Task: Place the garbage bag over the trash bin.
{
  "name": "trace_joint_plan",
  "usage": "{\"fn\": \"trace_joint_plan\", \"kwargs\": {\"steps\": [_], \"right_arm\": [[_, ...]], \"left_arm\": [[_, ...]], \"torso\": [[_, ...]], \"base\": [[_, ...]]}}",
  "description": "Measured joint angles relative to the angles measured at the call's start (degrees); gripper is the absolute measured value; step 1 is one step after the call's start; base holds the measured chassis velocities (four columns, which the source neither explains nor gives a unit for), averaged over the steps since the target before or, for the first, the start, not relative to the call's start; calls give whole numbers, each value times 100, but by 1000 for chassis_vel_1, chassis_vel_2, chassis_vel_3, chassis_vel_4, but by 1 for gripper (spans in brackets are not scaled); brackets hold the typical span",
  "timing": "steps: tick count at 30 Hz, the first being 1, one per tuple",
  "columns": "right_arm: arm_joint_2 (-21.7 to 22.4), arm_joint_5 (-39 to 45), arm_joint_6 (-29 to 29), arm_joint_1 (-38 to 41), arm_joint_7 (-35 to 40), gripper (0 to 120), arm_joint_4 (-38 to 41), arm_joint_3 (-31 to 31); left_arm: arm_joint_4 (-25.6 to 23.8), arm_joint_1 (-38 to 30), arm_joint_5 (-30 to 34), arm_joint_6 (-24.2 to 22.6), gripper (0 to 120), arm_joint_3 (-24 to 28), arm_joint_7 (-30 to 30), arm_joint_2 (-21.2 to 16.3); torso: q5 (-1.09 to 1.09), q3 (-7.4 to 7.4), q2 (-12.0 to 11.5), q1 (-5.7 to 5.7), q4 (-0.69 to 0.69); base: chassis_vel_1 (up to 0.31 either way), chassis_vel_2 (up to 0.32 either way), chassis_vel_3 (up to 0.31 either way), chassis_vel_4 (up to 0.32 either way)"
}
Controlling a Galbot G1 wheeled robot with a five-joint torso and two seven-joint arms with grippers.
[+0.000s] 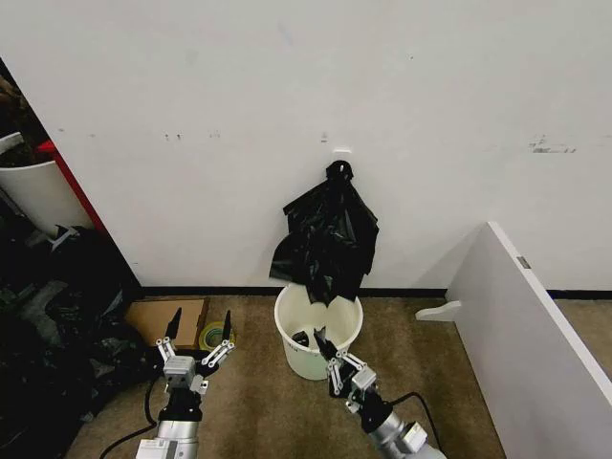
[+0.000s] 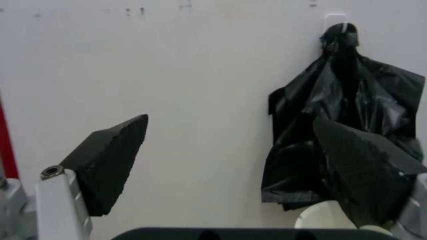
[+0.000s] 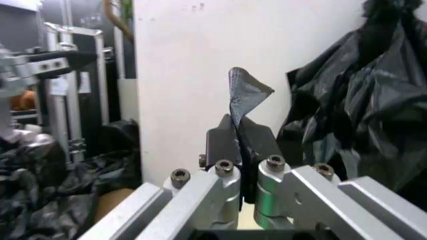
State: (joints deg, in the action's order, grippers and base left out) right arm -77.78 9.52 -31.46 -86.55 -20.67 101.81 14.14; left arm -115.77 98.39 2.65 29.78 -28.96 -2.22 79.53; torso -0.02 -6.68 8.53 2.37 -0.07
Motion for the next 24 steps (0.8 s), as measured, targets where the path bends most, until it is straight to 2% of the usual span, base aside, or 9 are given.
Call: {"fn": "trace_joint_plan", "kwargs": {"steps": [3, 4, 7, 9, 15, 17, 18, 24], "right_arm": [[4, -118, 110, 48, 167, 0, 39, -18], [15, -389, 258, 126, 438, 1, 75, -41], [96, -707, 592, 335, 924, 15, 137, -154], [104, -728, 623, 352, 964, 15, 141, -165], [367, -1685, 1613, 943, 2093, 43, 108, -471], [367, -1685, 1613, 943, 2093, 43, 108, -471], [406, -1860, 1826, 1086, 2277, 51, 70, -555], [358, -2507, 2284, 1575, 2762, 74, -204, -846]], "left_arm": [[16, -26, 1, -18, 98, 40, 4, -24], [37, -40, -1, -29, 98, 77, 8, -25], [61, -33, -15, -33, 98, 110, 12, 12], [62, -31, -16, -33, 98, 111, 12, 14], [59, 32, -24, -25, 98, 2, 15, 24], [59, 32, -24, -25, 98, 2, 15, 24], [57, 39, -24, -20, 98, -36, 14, 30], [56, 76, -27, -9, 98, -80, 12, 149]], "torso": [[0, 0, 0, 0, 0], [0, 0, 0, 0, 0], [0, 0, 0, 0, 0], [0, 0, 0, 0, 0], [1, 0, 0, 0, 1], [1, 0, 0, 0, 1], [0, 0, 0, 0, 0], [1, 0, 0, 0, 0]], "base": [[0, 0, 0, 0], [0, 0, 0, 0], [0, 0, 0, 0], [0, 0, 0, 0], [0, 0, 0, 0], [0, 0, 0, 0], [0, 0, 0, 0], [0, 0, 0, 0]]}}
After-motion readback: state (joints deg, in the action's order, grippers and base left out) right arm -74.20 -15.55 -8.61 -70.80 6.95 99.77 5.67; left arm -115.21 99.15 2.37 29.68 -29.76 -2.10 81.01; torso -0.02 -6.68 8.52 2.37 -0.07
